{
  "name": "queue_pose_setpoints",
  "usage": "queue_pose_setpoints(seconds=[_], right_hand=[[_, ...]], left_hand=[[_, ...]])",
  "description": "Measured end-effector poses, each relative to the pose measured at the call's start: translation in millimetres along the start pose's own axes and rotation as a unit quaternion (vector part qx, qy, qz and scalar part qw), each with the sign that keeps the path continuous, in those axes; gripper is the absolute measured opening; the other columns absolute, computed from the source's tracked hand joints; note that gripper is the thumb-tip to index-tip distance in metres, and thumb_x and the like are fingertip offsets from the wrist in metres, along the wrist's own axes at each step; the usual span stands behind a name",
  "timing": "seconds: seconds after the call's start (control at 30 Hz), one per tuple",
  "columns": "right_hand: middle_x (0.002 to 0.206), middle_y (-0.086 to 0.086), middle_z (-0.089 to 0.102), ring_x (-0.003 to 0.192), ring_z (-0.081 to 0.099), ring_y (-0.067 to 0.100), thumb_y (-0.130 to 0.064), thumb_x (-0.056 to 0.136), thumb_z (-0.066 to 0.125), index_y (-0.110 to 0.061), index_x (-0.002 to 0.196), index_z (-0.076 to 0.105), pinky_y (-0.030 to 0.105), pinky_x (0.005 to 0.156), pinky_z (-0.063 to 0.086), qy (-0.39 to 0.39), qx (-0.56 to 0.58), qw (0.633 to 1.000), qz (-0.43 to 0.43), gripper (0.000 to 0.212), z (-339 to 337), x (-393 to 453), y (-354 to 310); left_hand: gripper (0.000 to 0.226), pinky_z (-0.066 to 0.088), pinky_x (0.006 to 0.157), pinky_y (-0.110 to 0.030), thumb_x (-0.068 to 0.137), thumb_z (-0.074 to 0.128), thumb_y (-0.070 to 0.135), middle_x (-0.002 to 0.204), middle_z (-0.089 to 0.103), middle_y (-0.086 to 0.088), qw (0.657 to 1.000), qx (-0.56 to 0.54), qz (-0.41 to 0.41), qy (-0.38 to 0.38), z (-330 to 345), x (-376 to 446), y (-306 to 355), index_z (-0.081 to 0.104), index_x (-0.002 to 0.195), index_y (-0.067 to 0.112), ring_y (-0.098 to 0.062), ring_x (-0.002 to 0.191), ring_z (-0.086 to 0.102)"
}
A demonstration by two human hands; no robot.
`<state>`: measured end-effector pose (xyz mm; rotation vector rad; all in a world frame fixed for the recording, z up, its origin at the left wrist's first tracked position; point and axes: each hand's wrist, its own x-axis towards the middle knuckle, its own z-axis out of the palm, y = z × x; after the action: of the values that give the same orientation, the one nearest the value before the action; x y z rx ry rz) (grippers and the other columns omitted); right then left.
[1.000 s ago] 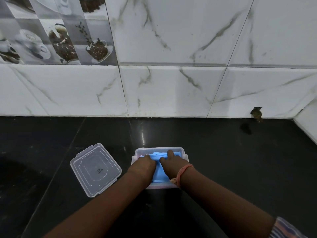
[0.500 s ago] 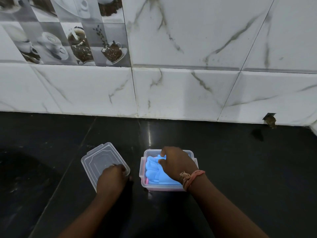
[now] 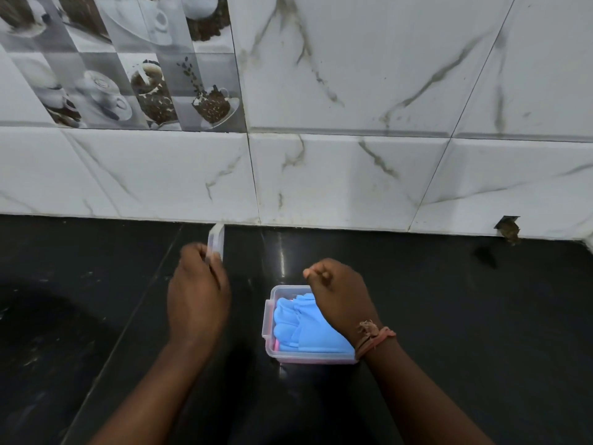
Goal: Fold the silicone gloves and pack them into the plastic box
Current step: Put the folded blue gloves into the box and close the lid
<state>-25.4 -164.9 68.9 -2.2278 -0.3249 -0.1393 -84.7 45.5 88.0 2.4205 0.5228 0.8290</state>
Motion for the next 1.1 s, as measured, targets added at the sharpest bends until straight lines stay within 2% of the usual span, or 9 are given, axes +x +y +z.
queue_pose_setpoints(seconds=[0.1,0.2,0.3,0.47,0.57,0.63,0.77,0.87,1.1], right_hand=[[0.091,-0.004,0.067,0.083,0.063,0.007,-0.034,0.095,0.06,-0.02,0.096,0.064,0.024,0.076,0.051,0.055,0.076,0.995,0.044,0.014,-1,6,-4],[0.121,0.001,0.059,0.106,0.059,0.013,-0.042,0.095,0.057,-0.02,0.125,0.055,0.035,0.096,0.05,0.066,0.131,0.983,0.111,0.037,-1,8,-2],[0.137,0.003,0.051,0.124,0.052,0.017,-0.046,0.097,0.051,-0.016,0.142,0.043,0.04,0.108,0.043,0.058,0.159,0.972,0.162,0.054,-6,7,3],[0.095,0.007,0.071,0.09,0.066,0.022,-0.011,0.097,0.055,-0.008,0.1,0.071,0.04,0.086,0.056,0.074,0.133,0.977,0.147,0.017,-13,-6,20],[0.109,0.007,0.066,0.1,0.064,0.021,-0.01,0.092,0.065,-0.01,0.116,0.066,0.037,0.093,0.053,0.097,0.135,0.965,0.205,0.024,-17,-18,34],[0.113,0.008,0.066,0.103,0.063,0.023,-0.01,0.09,0.069,-0.007,0.121,0.064,0.039,0.096,0.052,0.101,0.141,0.958,0.23,0.031,-20,-23,44],[0.101,0.008,0.071,0.094,0.066,0.024,-0.005,0.087,0.069,-0.005,0.11,0.069,0.044,0.091,0.055,0.135,0.151,0.949,0.24,0.023,-20,-32,54],[0.098,0.003,0.07,0.092,0.066,0.022,-0.008,0.088,0.069,-0.008,0.109,0.07,0.038,0.086,0.056,0.148,0.121,0.949,0.252,0.021,-13,-38,60],[0.119,0.007,0.065,0.105,0.062,0.021,-0.019,0.091,0.065,-0.011,0.12,0.067,0.039,0.096,0.052,0.127,0.049,0.951,0.276,0.03,-3,-43,75]], left_hand=[[0.014,0.05,0.07,-0.043,0.108,0.045,0.027,0.095,0.064,-0.006,0.996,-0.087,-0.034,0.012,-12,12,28,0.047,0.112,0.013,-0.03,0.077,0.059],[0.012,0.055,0.071,-0.046,0.108,0.047,0.029,0.094,0.069,-0.006,0.991,-0.128,-0.041,0.018,-21,15,37,0.051,0.111,0.018,-0.031,0.079,0.065],[0.009,0.051,0.066,-0.037,0.108,0.048,0.026,0.088,0.069,0.005,0.98,-0.186,-0.072,-0.015,-11,16,37,0.055,0.105,0.021,-0.016,0.075,0.067],[0.023,0.06,0.054,-0.025,0.11,0.046,0.024,0.1,0.081,-0.008,0.867,-0.373,-0.298,-0.142,28,0,27,0.066,0.104,0.015,-0.009,0.068,0.077],[0.03,0.063,0.06,-0.031,0.109,0.048,0.022,0.106,0.08,-0.015,0.806,-0.41,-0.385,-0.183,43,-14,20,0.067,0.116,0.001,-0.022,0.079,0.077],[0.031,0.062,0.07,-0.038,0.109,0.05,0.022,0.107,0.079,-0.02,0.791,-0.425,-0.4,-0.183,51,-23,19,0.066,0.116,-0.004,-0.028,0.085,0.074],[0.028,0.06,0.092,-0.056,0.107,0.049,0.024,0.106,0.076,-0.019,0.867,-0.315,-0.346,-0.173,61,-40,21,0.072,0.108,0.006,-0.033,0.097,0.073],[0.031,0.052,0.104,-0.054,0.107,0.047,0.023,0.12,0.072,-0.015,0.913,-0.233,-0.283,-0.179,64,-48,23,0.071,0.122,0.01,-0.035,0.115,0.067],[0.032,0.052,0.104,-0.054,0.107,0.047,0.019,0.123,0.07,-0.019,0.913,-0.204,-0.266,-0.231,75,-68,8,0.069,0.128,0.007,-0.038,0.117,0.066]])
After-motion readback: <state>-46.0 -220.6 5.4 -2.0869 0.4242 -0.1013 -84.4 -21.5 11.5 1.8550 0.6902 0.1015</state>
